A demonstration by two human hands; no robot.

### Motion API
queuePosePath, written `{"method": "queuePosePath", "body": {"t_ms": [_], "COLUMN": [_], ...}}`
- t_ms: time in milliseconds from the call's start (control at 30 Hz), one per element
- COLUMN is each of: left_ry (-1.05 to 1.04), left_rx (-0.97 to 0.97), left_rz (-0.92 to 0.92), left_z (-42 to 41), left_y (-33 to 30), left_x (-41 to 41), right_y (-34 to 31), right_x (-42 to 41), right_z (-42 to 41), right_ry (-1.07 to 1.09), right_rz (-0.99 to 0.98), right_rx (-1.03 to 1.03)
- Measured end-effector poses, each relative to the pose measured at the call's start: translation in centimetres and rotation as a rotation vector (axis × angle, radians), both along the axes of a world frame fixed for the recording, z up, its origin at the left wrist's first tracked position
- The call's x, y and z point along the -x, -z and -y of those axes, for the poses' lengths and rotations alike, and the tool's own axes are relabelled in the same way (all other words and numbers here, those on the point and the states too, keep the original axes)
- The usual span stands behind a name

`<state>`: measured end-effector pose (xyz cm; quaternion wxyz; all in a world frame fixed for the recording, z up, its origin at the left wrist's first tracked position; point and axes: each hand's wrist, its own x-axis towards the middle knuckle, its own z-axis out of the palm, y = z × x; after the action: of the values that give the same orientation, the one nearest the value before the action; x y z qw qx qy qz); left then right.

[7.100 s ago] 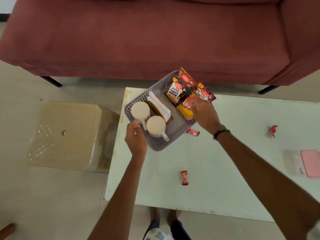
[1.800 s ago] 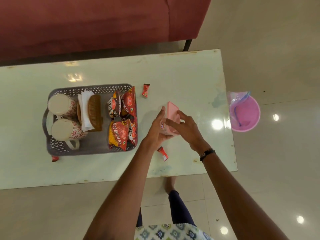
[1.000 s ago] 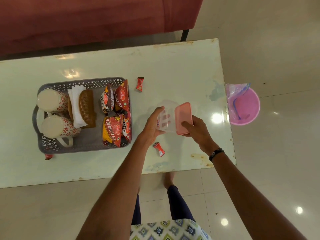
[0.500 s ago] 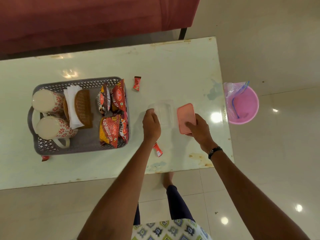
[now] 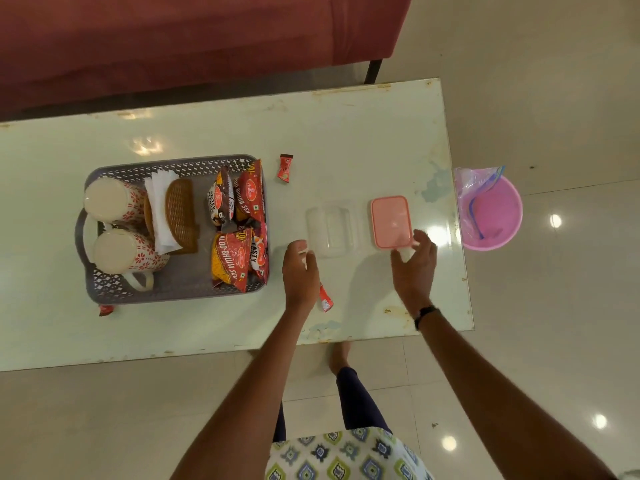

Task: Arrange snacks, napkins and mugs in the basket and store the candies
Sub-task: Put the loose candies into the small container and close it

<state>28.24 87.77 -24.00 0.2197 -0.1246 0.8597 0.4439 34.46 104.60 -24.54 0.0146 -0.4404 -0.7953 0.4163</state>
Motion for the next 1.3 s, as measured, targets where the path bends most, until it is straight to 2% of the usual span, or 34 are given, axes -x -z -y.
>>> {"method": "queuePosePath", "body": {"t_ms": [100,233,467,567,700,800,967,1067,1300], "left_ry": [-0.026,-0.048,-0.022,0.014,0.151,0.214,0.124,0.091,0.012], "left_rx": [-0.008,-0.015,-0.047,-0.047,-0.071,-0.132,-0.220,-0.234,-0.227], "left_rz": [0.007,0.056,0.119,0.110,0.019,-0.086,-0.298,-0.384,-0.398], "left_z": [1.0,2.1,3.6,4.0,4.1,4.1,3.8,4.3,6.0], "left_y": [-0.4,-0.4,0.1,0.0,-1.0,-2.4,-5.0,-5.8,-5.4], "left_x": [-1.5,-2.9,-3.5,-3.6,-3.6,-2.8,1.9,5.1,9.9], "right_y": [-0.7,-0.2,1.0,1.1,-0.1,-2.0,-4.1,-3.8,-0.7], "right_x": [-1.7,-2.7,-1.2,-1.0,-1.1,0.4,7.9,13.7,21.6], "right_z": [4.4,9.8,12.4,11.8,11.5,11.6,11.0,10.4,10.7], "right_ry": [-0.168,-0.400,-0.445,-0.518,-0.595,-0.568,-0.509,-0.472,-0.388], "right_rz": [-0.018,0.087,0.199,0.224,0.121,-0.032,-0.138,-0.091,0.124], "right_rx": [0.045,0.128,0.027,0.053,0.086,0.018,0.022,0.007,0.003]}}
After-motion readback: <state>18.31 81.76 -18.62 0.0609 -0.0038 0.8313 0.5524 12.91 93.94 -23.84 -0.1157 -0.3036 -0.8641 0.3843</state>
